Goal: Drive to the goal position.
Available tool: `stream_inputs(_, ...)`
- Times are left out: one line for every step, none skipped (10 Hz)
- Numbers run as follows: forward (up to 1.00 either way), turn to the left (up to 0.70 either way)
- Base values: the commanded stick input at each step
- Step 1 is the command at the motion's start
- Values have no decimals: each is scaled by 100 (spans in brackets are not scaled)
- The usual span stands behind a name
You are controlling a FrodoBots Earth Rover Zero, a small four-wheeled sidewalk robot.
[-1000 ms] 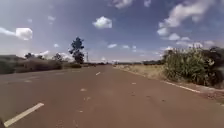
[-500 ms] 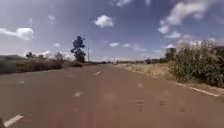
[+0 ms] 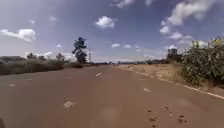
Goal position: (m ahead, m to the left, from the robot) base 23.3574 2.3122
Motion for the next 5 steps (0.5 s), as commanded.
stream_inputs(100, 2)
stream_inputs(100, 2)
stream_inputs(100, 2)
stream_inputs(100, 2)
stream_inputs(100, -2)
